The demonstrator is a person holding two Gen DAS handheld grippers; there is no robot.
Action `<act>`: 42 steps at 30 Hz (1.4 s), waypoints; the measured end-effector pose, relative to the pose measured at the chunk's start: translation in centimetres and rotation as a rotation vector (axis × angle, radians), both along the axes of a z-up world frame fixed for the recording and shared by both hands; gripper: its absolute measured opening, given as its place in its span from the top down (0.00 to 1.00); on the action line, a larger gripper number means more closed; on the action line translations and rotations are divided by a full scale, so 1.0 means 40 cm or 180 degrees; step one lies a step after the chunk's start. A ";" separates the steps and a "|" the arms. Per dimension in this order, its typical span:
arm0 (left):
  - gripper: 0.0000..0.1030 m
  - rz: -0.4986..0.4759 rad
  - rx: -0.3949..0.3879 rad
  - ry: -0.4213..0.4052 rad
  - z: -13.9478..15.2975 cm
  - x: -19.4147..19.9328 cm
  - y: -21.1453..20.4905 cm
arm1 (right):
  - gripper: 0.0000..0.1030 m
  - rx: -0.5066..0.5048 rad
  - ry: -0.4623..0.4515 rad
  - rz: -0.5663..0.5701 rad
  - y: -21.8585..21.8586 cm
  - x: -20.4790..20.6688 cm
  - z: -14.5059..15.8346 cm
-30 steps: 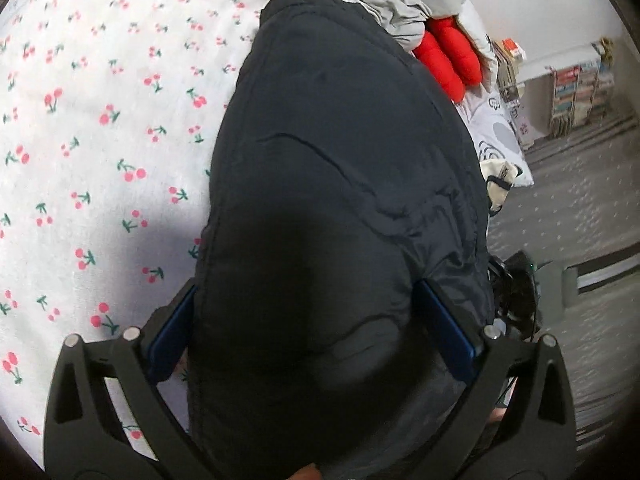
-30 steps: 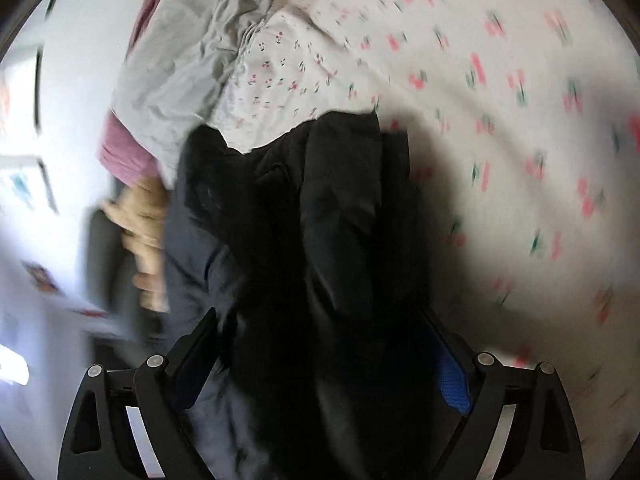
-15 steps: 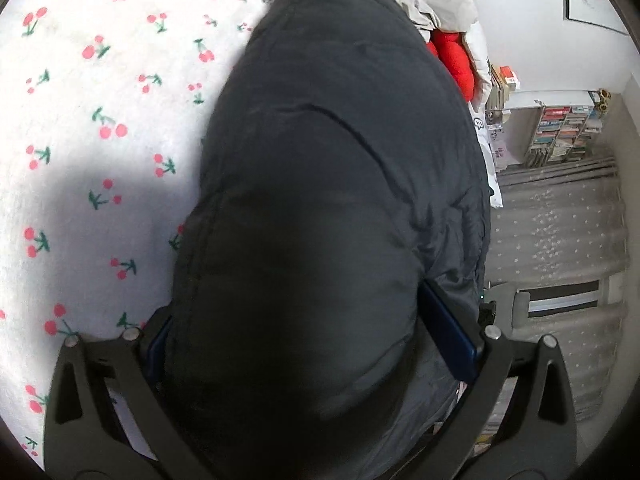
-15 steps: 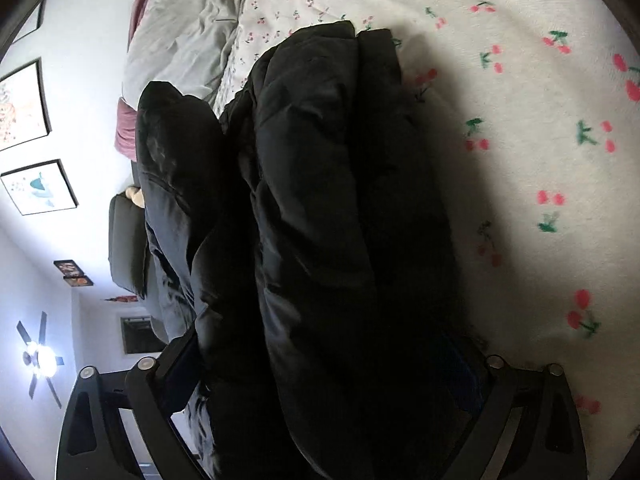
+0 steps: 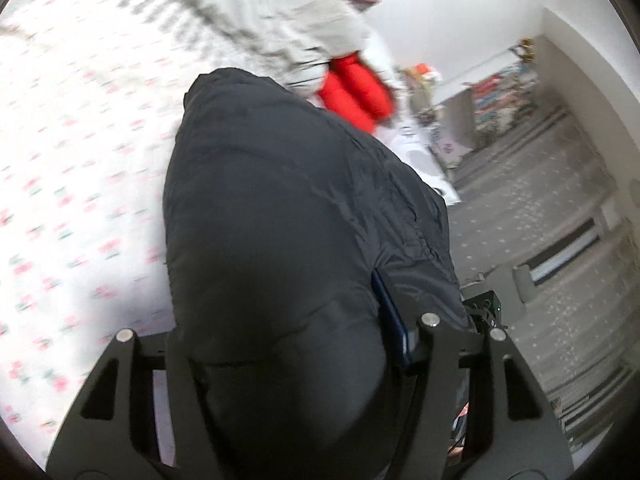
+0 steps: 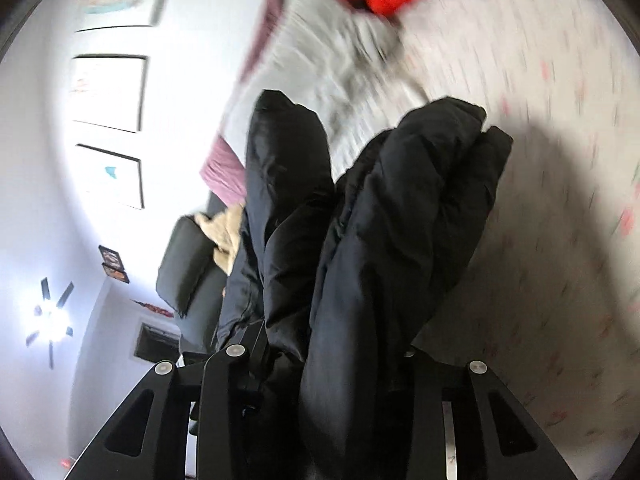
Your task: Fold large clothes
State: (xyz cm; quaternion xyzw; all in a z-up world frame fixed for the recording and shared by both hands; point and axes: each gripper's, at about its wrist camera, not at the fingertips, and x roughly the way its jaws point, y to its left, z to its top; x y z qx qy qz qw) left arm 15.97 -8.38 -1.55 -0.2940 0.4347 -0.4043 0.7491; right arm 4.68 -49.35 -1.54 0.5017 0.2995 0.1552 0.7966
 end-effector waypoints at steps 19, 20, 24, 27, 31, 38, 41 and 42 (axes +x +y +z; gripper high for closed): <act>0.14 -0.0626 0.0688 0.0179 -0.216 0.127 -0.360 | 0.38 -0.0539 0.1082 -0.0751 -0.280 -0.131 -0.122; 0.13 -0.0607 0.0708 0.0226 -0.213 0.131 -0.352 | 0.36 -0.0645 0.1095 -0.0745 -0.267 -0.132 -0.106; 0.13 -0.0511 0.1054 0.0123 -0.159 0.107 -0.324 | 0.30 -0.0869 0.1233 -0.0763 -0.242 -0.143 -0.063; 0.08 -0.0371 0.1318 -0.0085 -0.093 0.070 -0.268 | 0.24 -0.1044 0.1226 -0.0950 -0.242 -0.185 -0.014; 0.04 -0.0187 0.1629 -0.0296 -0.019 0.007 -0.211 | 0.20 -0.1426 0.1257 -0.1302 -0.212 -0.229 0.089; 0.00 0.0016 0.1827 -0.0465 0.071 -0.119 -0.107 | 0.13 -0.2295 0.1180 -0.1239 -0.031 -0.288 0.237; 0.00 0.0064 0.1897 -0.0433 0.076 -0.174 -0.086 | 0.13 -0.2513 0.1152 -0.1199 0.061 -0.311 0.239; 0.00 0.0067 0.1918 -0.0440 0.076 -0.187 -0.093 | 0.13 -0.2560 0.1166 -0.1176 0.092 -0.315 0.235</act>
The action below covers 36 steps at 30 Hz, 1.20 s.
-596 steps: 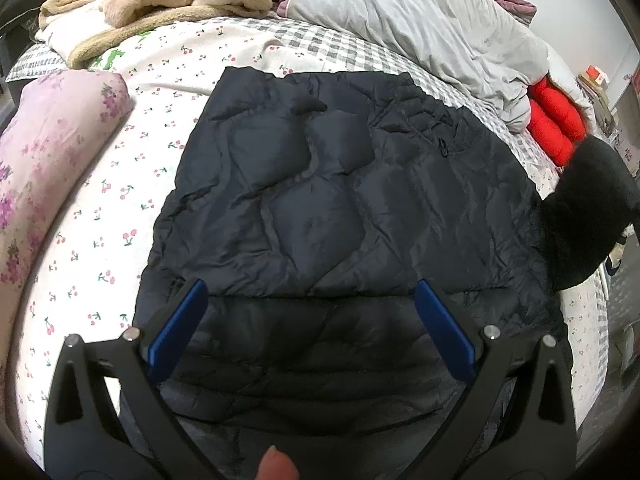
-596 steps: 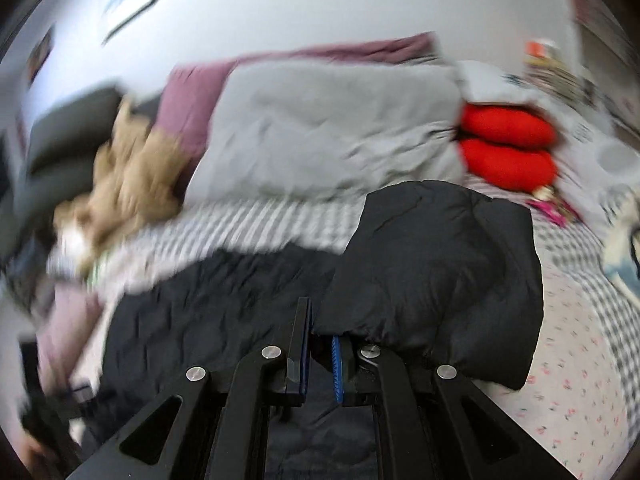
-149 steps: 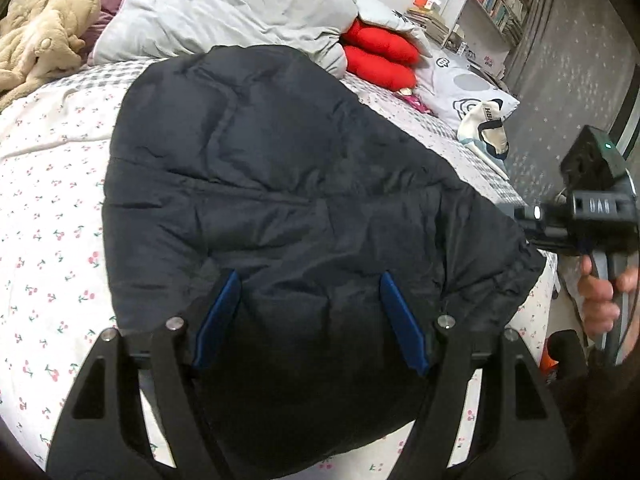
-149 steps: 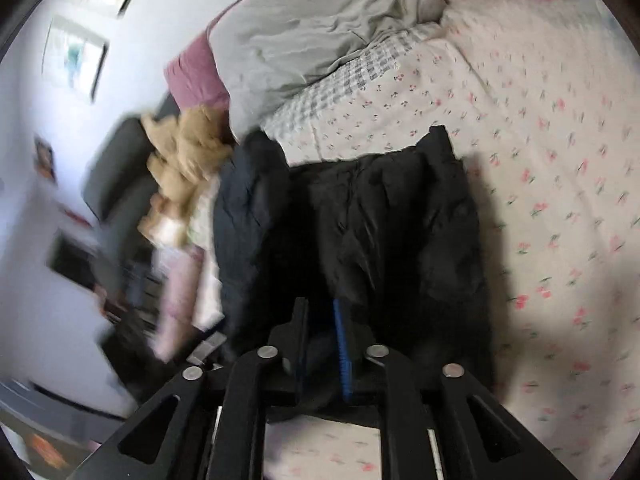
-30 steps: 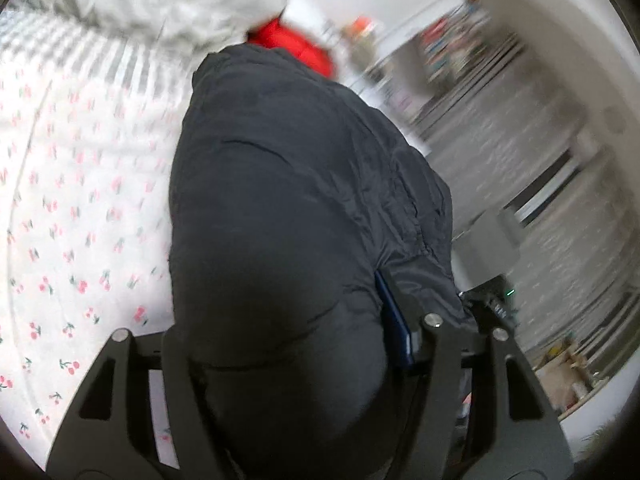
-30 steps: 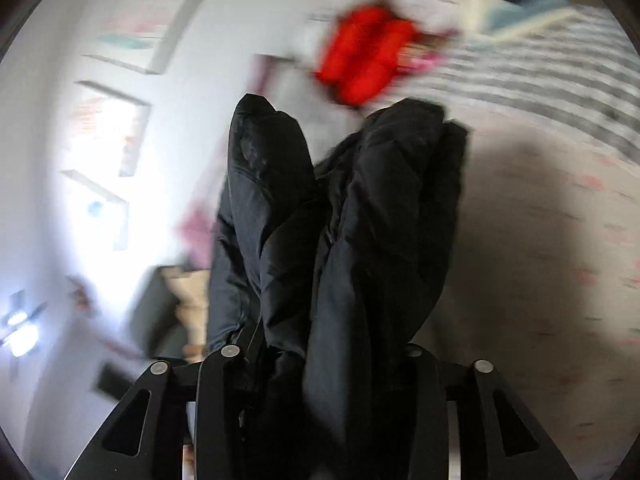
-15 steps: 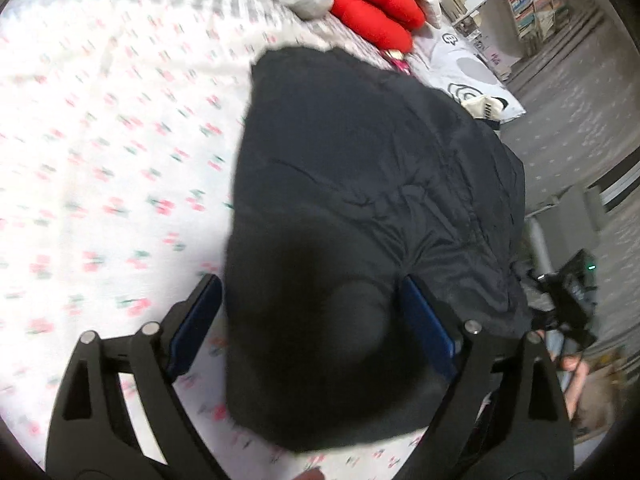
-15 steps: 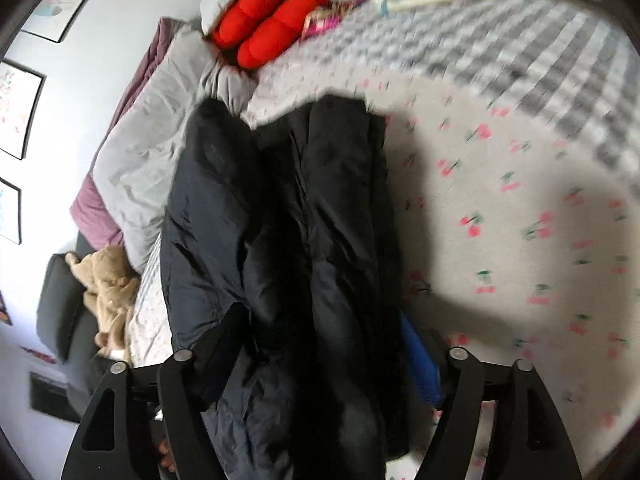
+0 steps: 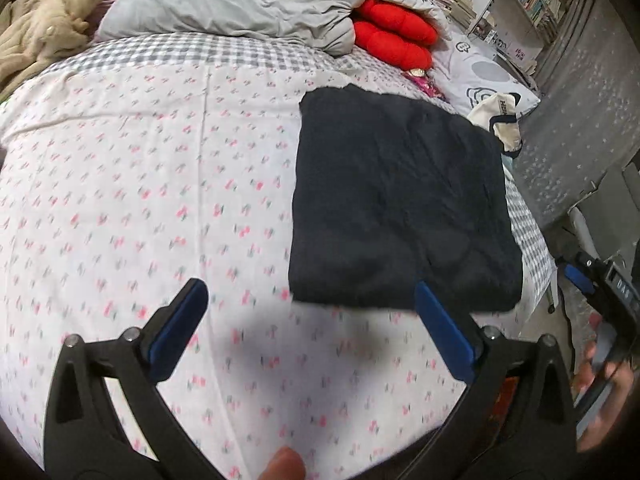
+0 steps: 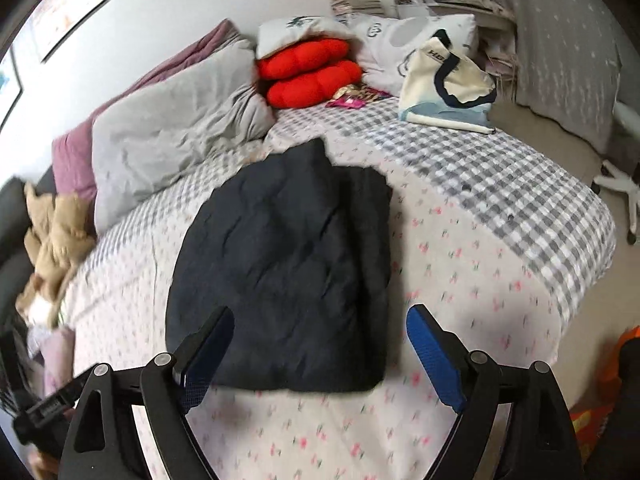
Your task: Fold large clothes
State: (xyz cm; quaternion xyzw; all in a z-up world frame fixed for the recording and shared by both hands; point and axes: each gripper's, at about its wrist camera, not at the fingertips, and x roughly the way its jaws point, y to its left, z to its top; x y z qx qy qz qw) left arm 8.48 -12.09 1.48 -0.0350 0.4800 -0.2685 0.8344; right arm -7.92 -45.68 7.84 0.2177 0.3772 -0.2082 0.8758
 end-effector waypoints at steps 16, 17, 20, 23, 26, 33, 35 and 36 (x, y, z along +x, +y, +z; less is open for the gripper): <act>0.00 -0.0133 0.0224 -0.0162 -0.056 -0.139 0.013 | 0.13 -0.0228 0.0460 0.0079 0.168 -0.025 -0.154; 0.00 -0.0124 0.0207 -0.0149 -0.056 -0.141 0.013 | 0.13 -0.0245 0.0450 0.0058 0.167 -0.027 -0.153; 0.00 -0.0091 0.0197 -0.0143 -0.060 -0.141 0.012 | 0.13 -0.0260 0.0400 -0.0019 0.161 -0.035 -0.150; 0.00 -0.0069 0.0221 -0.0109 -0.068 -0.139 0.010 | 0.13 -0.0254 0.0393 -0.0059 0.154 -0.036 -0.152; 0.00 -0.0065 0.0182 -0.0060 -0.071 -0.138 0.011 | 0.13 -0.0239 0.0419 -0.0062 0.152 -0.034 -0.159; 0.00 -0.0034 0.0244 -0.0239 -0.060 -0.149 0.003 | 0.13 -0.0368 0.0458 -0.0115 0.159 -0.030 -0.162; 0.00 -0.0042 0.0244 -0.0241 -0.061 -0.149 -0.002 | 0.13 -0.0380 0.0466 -0.0136 0.157 -0.029 -0.163; 0.00 -0.0040 0.0243 -0.0234 -0.063 -0.149 -0.005 | 0.13 -0.0370 0.0460 -0.0137 0.157 -0.029 -0.163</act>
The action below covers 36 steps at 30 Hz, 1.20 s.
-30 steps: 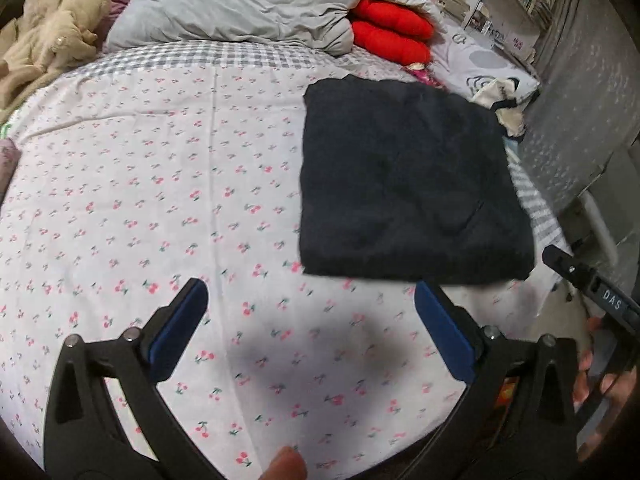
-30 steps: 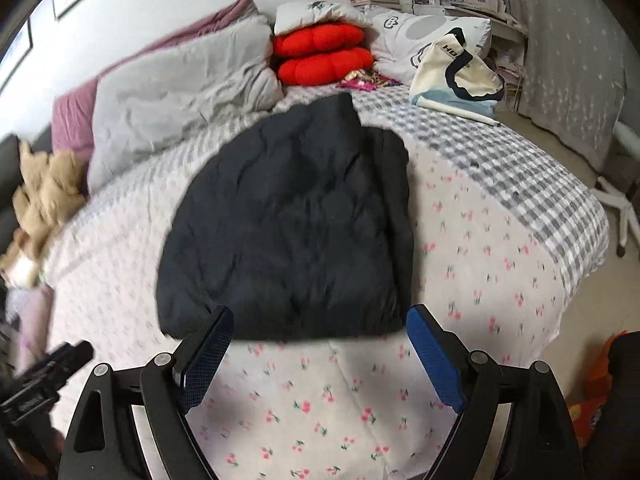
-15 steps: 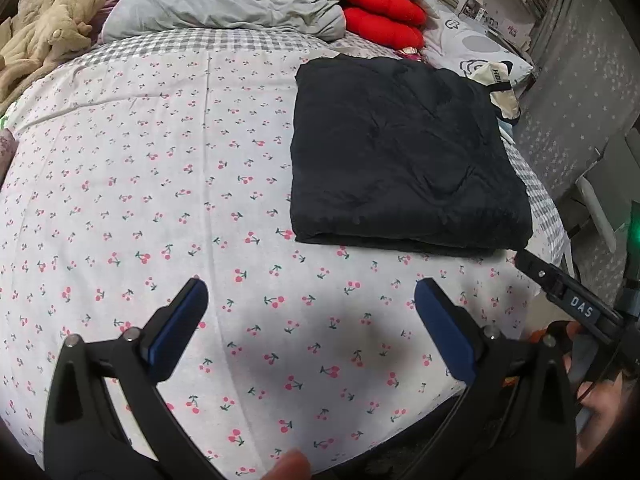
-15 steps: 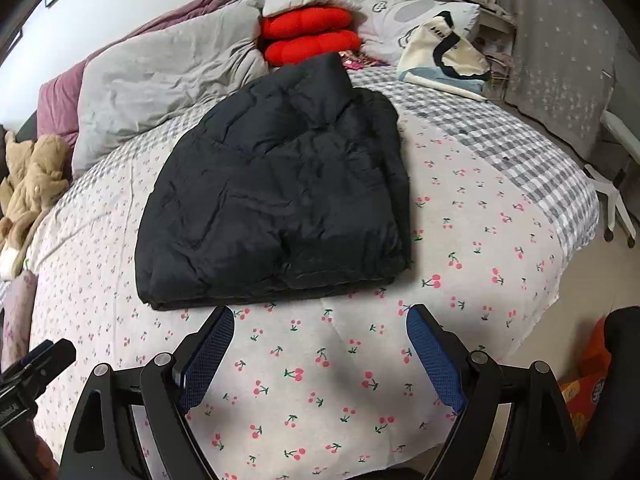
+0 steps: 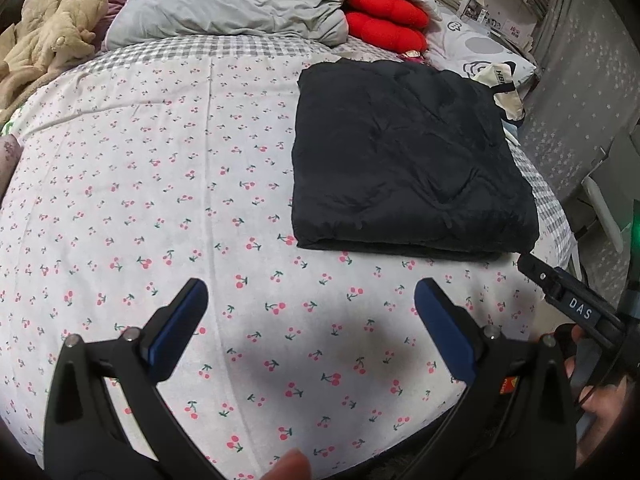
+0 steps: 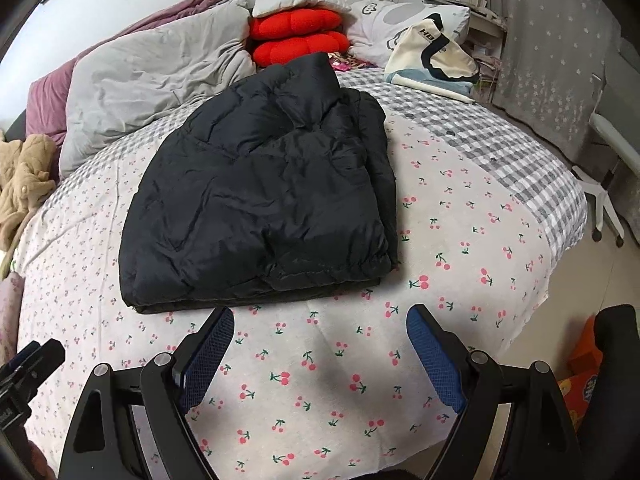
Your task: Fold large clothes
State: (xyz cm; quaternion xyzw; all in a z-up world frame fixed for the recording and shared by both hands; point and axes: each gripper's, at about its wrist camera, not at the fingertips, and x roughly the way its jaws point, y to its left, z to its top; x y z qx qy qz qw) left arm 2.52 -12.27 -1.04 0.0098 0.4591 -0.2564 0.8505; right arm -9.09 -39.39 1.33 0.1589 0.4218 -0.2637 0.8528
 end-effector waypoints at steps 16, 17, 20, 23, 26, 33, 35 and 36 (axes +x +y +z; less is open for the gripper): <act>0.00 -0.0045 0.0092 -0.0071 -0.005 -0.016 -0.048 | 0.13 0.0025 0.0025 0.0009 -0.006 -0.007 -0.006; 0.00 -0.0047 0.0097 -0.0074 -0.005 -0.016 -0.049 | 0.13 0.0033 0.0024 0.0013 -0.007 -0.007 -0.006; 0.00 -0.0051 0.0104 -0.0075 -0.005 -0.017 -0.052 | 0.13 0.0046 0.0017 0.0008 -0.009 -0.009 -0.006; 0.00 -0.0053 0.0111 -0.0085 -0.005 -0.017 -0.052 | 0.13 0.0055 0.0011 0.0007 -0.010 -0.009 -0.006; 0.00 -0.0057 0.0117 -0.0097 -0.004 -0.018 -0.053 | 0.13 0.0063 0.0012 0.0014 -0.010 -0.008 -0.007; 0.00 -0.0069 0.0128 -0.0108 -0.006 -0.022 -0.057 | 0.13 0.0068 0.0012 0.0018 -0.008 -0.009 -0.007; 0.00 -0.0076 0.0132 -0.0112 -0.006 -0.023 -0.059 | 0.13 0.0068 0.0012 0.0018 -0.008 -0.009 -0.007; 0.00 -0.0079 0.0134 -0.0113 -0.006 -0.023 -0.059 | 0.13 0.0068 0.0012 0.0019 -0.009 -0.008 -0.007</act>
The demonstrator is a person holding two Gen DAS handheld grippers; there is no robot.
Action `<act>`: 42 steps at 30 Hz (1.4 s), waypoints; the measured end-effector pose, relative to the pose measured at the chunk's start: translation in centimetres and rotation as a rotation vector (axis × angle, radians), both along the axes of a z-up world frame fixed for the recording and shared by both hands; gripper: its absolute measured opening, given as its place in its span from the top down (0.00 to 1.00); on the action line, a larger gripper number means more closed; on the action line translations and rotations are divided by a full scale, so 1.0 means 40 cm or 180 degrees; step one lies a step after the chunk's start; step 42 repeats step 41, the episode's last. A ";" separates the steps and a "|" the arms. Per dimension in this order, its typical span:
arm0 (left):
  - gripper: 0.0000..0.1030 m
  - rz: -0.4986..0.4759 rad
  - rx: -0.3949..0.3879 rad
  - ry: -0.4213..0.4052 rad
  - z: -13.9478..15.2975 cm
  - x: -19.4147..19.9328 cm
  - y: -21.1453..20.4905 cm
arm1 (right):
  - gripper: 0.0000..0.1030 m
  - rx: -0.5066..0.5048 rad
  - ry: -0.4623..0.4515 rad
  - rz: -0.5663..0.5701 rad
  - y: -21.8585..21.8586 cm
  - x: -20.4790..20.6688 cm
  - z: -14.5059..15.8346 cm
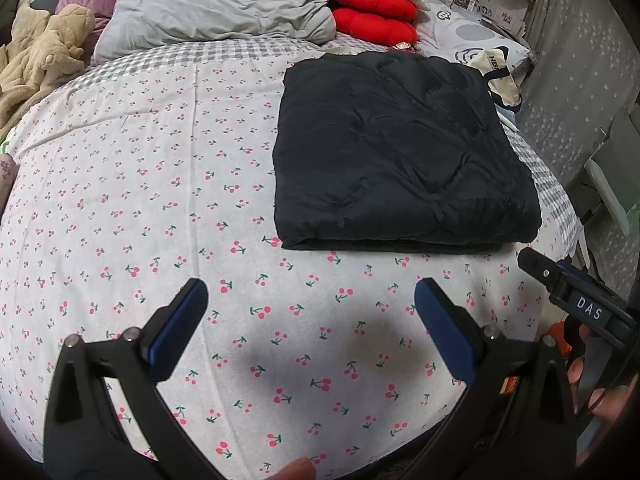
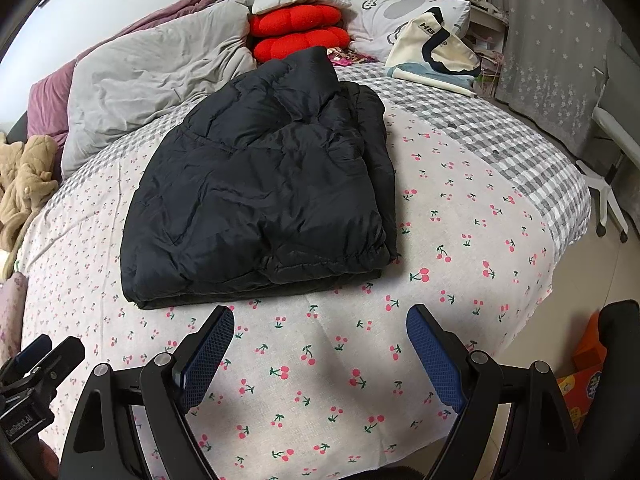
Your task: Fold large clothes
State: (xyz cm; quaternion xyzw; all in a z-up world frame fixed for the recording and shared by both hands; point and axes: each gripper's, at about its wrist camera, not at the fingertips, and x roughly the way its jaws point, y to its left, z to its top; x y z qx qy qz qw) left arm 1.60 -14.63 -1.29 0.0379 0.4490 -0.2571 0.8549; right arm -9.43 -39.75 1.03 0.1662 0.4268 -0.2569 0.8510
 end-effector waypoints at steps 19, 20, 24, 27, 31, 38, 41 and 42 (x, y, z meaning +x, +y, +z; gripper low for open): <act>0.00 -0.0010 0.0012 0.0017 -0.004 0.000 0.000 | 0.13 0.0018 0.0014 0.0015 0.002 0.001 -0.004; 0.00 -0.0009 0.0012 0.0018 -0.004 0.000 -0.001 | 0.13 0.0018 0.0014 0.0017 0.001 0.001 -0.004; 0.00 -0.0005 0.0013 0.0019 -0.003 -0.001 -0.002 | 0.13 0.0018 0.0015 0.0018 0.003 0.001 -0.004; 0.00 -0.0003 0.0010 0.0020 -0.003 -0.001 -0.004 | 0.13 0.0018 0.0015 0.0016 0.003 0.001 -0.005; 0.00 0.0000 0.0012 0.0021 -0.003 -0.002 -0.005 | 0.13 0.0018 0.0014 0.0017 0.002 0.001 -0.004; 0.00 0.0006 0.0082 -0.0011 -0.010 0.002 0.002 | 0.13 0.0031 0.0015 0.0016 0.002 0.000 -0.006; 0.00 0.0022 0.0138 -0.0016 -0.012 0.007 0.006 | 0.13 0.0030 0.0026 -0.0013 0.002 -0.001 -0.008; 0.00 0.0022 0.0138 -0.0016 -0.012 0.007 0.006 | 0.13 0.0030 0.0026 -0.0013 0.002 -0.001 -0.008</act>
